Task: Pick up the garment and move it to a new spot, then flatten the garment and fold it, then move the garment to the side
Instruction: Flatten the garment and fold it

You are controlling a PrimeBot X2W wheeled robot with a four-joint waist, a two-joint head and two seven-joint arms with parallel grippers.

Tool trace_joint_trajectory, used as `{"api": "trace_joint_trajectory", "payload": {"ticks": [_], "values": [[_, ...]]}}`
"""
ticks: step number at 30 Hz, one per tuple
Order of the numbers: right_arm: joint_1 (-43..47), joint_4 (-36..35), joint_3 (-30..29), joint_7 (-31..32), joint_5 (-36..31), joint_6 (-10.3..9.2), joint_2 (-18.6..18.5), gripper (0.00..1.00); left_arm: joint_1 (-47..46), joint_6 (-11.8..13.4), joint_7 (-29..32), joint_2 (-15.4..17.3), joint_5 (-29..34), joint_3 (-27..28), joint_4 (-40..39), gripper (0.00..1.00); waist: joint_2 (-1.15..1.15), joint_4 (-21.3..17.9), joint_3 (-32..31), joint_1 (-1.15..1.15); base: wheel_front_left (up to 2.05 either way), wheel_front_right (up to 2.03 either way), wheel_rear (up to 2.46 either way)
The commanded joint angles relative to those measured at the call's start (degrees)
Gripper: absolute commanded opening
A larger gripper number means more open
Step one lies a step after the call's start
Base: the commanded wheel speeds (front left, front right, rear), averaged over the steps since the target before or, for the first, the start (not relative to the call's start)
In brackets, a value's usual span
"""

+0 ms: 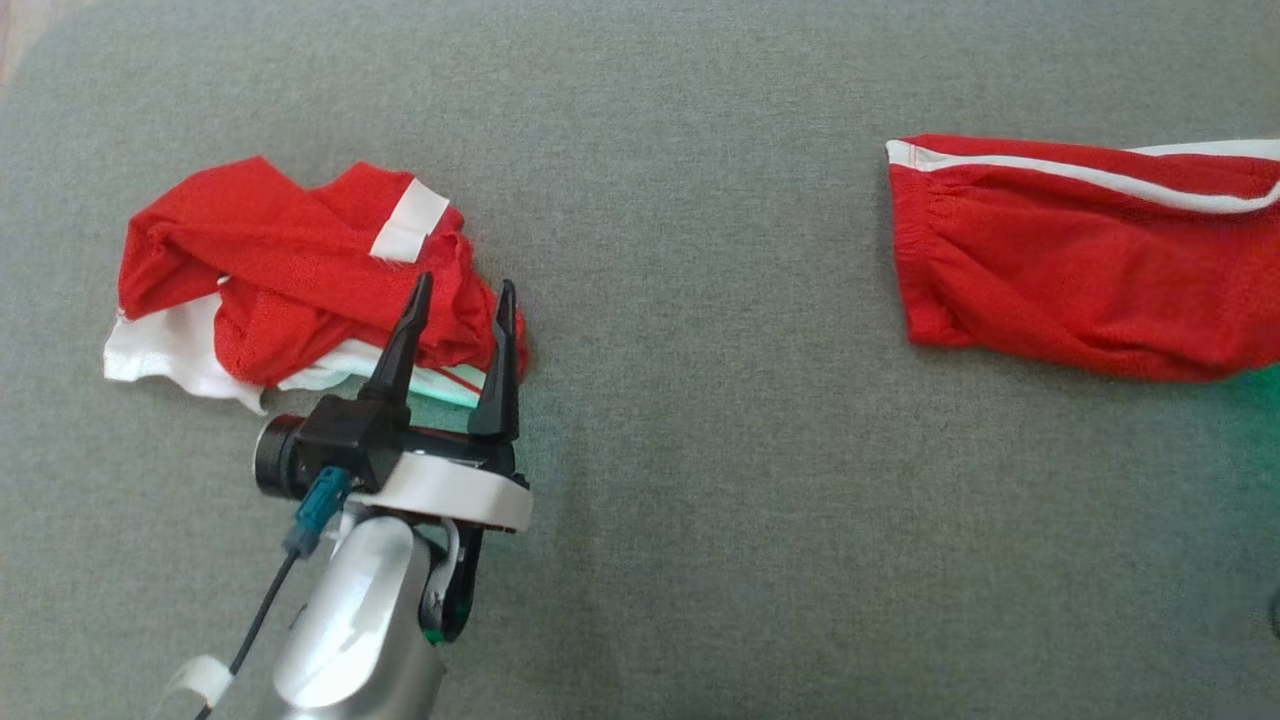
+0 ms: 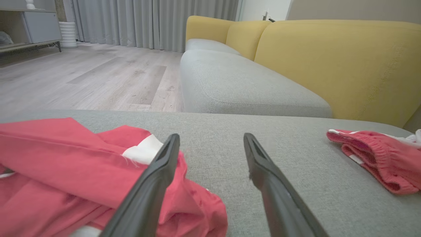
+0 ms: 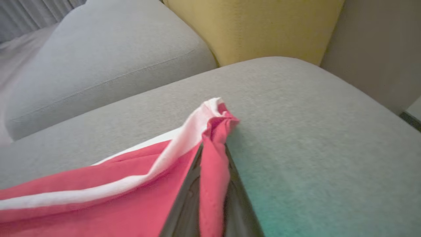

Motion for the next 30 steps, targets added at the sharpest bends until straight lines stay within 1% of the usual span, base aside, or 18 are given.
{"api": "trace_joint_trajectory", "payload": {"ticks": [1,4,11,12,13,19,21,25,29,30], "values": [[-1.2,-2.9,1.0,-0.4,0.7,-0.04,0.6,0.0,-0.1,0.1,-0.3,0.5,0.5,2.1,-1.4,1.0,0.0,0.1,0.2,0.0,0.0,0.0,0.0],[-1.6,-5.0,1.6,-0.5,1.5,-0.04,2.9,0.0,0.1,-0.1,-0.3,0.5,0.9,2.3,-1.1,1.0,0.0,0.3,-0.2,0.0,0.0,0.0,0.0],[-1.0,-12.0,6.9,0.1,5.0,-0.04,9.0,0.0,1.0,-0.2,-0.3,0.5,1.3,2.6,0.2,1.0,0.0,0.6,-4.3,0.0,0.0,0.0,0.0],[-0.5,-14.5,8.8,0.7,6.6,-0.04,11.0,0.0,1.4,-0.2,-0.3,0.5,1.3,2.7,0.4,1.0,0.0,0.9,-5.5,0.0,0.0,0.0,0.0],[-0.1,-15.7,9.9,1.0,7.4,-0.04,11.9,0.0,1.5,-0.1,-0.3,0.5,1.3,2.7,0.4,1.0,0.0,1.0,-5.9,0.0,0.0,0.0,0.0],[2.6,-21.5,18.0,2.4,11.7,-0.04,16.1,0.0,2.4,0.2,-0.3,0.5,0.4,2.2,0.4,1.0,0.0,2.2,-7.4,0.0,0.0,0.0,0.0],[3.8,-21.6,21.2,2.6,11.3,-0.04,16.4,0.0,2.7,0.3,-0.3,0.5,0.1,1.8,0.3,1.0,0.0,2.6,-7.4,0.0,0.0,0.0,0.0],[5.4,-19.6,26.0,2.1,11.1,-0.04,16.8,0.0,2.6,0.4,-0.3,0.5,-0.4,1.4,0.2,1.0,0.0,3.8,-7.1,0.0,0.0,0.0,0.0],[5.8,-15.9,30.1,0.8,10.5,-0.04,16.9,0.0,2.5,0.5,-0.3,0.5,-0.4,1.3,0.1,1.0,0.0,4.4,-6.6,0.0,0.0,0.0,0.0],[5.8,-15.9,30.1,0.8,10.5,-0.04,16.9,0.0,2.5,0.5,-0.3,0.5,-0.4,1.3,0.1,1.0,0.0,4.4,-6.6,0.0,0.0,0.0,0.0]]}}
